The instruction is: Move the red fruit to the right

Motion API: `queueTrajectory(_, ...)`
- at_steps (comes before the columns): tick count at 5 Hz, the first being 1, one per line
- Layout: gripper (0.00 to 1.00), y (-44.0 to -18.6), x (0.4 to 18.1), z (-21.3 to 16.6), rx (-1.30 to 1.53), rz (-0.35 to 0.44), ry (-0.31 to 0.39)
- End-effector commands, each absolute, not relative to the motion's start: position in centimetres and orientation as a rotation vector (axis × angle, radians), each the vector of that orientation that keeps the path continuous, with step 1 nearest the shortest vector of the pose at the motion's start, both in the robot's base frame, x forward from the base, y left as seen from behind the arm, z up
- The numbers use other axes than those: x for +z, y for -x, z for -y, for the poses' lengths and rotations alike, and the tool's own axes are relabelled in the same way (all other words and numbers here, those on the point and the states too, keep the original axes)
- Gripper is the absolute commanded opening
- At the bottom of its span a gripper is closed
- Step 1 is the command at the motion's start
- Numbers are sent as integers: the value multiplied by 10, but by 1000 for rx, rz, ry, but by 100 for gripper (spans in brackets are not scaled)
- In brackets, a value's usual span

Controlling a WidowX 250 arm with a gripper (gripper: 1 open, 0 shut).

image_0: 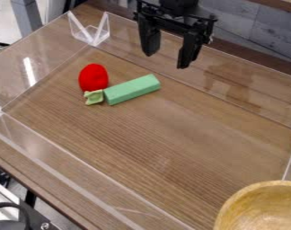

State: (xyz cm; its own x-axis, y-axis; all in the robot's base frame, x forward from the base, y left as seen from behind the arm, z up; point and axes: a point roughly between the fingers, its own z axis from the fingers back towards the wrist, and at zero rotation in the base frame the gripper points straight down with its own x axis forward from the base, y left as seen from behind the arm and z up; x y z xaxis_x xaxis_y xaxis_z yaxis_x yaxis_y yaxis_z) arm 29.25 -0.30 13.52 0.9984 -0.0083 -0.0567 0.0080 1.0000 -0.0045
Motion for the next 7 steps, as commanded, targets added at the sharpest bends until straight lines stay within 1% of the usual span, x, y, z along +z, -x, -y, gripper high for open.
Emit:
queueTrajectory(1, 100, -282, 132, 1, -16, -76, 8)
queueTrajectory(2, 100, -280, 132, -46, 29, -63, 4)
queueTrajectory(4, 100, -268, 128, -126, -40, -28, -12)
queueTrajectory(5, 100, -270, 120, -143, -63, -18, 2)
queueTrajectory(7, 100, -285, 90, -153, -79, 20, 23)
